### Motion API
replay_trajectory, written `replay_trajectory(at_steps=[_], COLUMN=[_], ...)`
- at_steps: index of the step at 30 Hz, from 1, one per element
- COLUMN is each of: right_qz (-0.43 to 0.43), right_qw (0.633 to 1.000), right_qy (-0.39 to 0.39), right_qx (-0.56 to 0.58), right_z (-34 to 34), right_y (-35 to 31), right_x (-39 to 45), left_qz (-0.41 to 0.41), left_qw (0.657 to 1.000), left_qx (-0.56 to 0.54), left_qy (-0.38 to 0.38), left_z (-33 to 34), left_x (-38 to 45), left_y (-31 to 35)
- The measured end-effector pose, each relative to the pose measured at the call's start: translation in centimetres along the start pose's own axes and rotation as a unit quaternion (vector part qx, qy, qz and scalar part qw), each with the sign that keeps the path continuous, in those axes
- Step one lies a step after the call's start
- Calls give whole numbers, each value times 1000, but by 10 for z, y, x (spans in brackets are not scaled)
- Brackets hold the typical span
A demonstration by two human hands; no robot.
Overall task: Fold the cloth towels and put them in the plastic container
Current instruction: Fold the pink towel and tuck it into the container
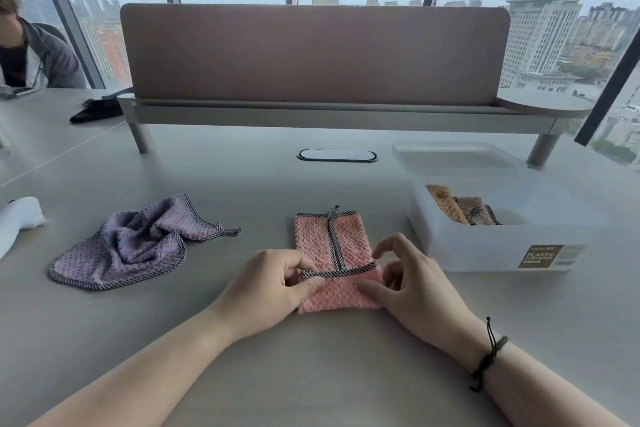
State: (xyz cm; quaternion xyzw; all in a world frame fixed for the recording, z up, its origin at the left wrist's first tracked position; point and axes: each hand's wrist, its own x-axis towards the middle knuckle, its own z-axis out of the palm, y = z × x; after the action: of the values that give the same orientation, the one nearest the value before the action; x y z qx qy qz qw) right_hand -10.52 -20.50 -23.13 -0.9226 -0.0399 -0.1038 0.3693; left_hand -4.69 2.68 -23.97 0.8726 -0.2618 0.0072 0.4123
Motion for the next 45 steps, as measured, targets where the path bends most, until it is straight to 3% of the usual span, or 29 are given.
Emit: replay_trajectory(at_steps=[8,12,14,17,21,27,34,40,45], right_qz=[-13,-25,-25,-31,-39,-97,-140,-139,-145], right_qw=[998,997,996,993,990,984,975,975,977], right_qy=[3,-3,-15,-23,-35,-42,-81,-51,-24], right_qx=[-53,-70,-84,-112,-133,-146,-154,-164,-152], right_z=[0,-3,-4,-4,-7,-10,-10,-5,-4], right_y=[3,5,5,6,6,7,6,9,6], right_x=[0,0,0,0,-2,-1,1,2,3], left_qz=[39,138,225,297,252,217,184,169,153], left_qw=[995,978,959,927,932,941,968,974,982], left_qx=[76,128,158,225,212,165,83,77,81], left_qy=[45,91,71,-39,-151,-201,-146,-128,-70], left_z=[-1,-3,-3,1,3,-1,1,1,-2], left_x=[-3,-3,-5,-9,-12,-9,-5,-4,-2], left_y=[-4,-1,3,7,5,6,0,0,-7])
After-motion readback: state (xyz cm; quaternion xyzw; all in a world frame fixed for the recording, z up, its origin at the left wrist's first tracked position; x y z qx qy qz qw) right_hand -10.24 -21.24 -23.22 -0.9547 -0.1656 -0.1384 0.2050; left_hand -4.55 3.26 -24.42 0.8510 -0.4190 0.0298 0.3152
